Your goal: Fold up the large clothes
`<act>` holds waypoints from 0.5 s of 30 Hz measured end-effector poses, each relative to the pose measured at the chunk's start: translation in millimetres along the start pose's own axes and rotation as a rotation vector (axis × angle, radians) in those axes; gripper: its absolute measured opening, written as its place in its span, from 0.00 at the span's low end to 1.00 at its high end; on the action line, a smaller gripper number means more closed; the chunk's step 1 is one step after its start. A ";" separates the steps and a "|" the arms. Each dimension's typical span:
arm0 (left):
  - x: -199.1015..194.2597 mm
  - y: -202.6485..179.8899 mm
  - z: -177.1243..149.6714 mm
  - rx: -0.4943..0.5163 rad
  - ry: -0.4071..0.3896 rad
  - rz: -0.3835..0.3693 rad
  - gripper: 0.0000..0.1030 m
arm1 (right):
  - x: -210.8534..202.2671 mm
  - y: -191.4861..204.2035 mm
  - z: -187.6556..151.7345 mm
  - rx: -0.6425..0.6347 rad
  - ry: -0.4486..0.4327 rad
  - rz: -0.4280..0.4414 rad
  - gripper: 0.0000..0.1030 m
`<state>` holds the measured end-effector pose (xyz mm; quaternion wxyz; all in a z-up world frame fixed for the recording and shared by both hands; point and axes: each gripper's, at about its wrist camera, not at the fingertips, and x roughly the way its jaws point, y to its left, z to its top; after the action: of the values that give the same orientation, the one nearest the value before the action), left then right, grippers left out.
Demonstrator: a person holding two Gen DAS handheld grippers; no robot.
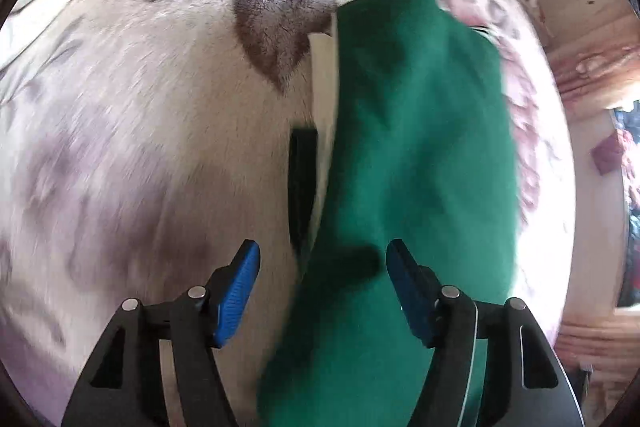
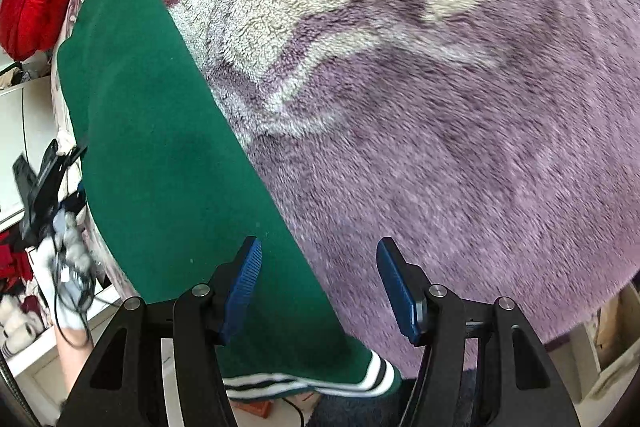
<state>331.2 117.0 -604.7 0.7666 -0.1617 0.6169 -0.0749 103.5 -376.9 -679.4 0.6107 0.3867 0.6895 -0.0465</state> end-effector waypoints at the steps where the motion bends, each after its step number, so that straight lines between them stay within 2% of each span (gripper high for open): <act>1: -11.0 -11.5 -18.3 0.002 0.009 -0.008 0.61 | -3.5 -6.7 -1.9 -0.013 0.009 0.000 0.60; 3: -30.2 -9.7 -61.4 0.005 0.053 -0.029 0.61 | -9.6 -16.6 -13.2 -0.049 0.038 0.000 0.60; 6: -43.3 1.7 -133.3 -0.026 0.153 0.007 0.62 | -0.4 -23.7 -29.6 -0.077 0.116 0.017 0.60; 8: -41.8 8.0 -176.7 -0.049 0.220 0.025 0.62 | 13.1 -30.9 -45.7 -0.084 0.168 0.038 0.60; 11: -30.2 14.1 -242.6 -0.122 0.328 0.001 0.61 | 30.6 -33.3 -68.4 -0.107 0.235 0.064 0.60; 14: -19.7 6.6 -285.1 -0.144 0.360 0.001 0.61 | 49.1 -46.1 -86.9 -0.130 0.237 0.052 0.59; 15: -18.6 0.8 -289.7 -0.140 0.345 0.015 0.61 | 48.1 -41.9 -88.7 -0.131 0.206 0.035 0.40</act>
<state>45.9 78.6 -641.9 0.6369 -0.1946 0.7441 -0.0528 9.4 -335.5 -716.5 0.5612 0.3609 0.7432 0.0493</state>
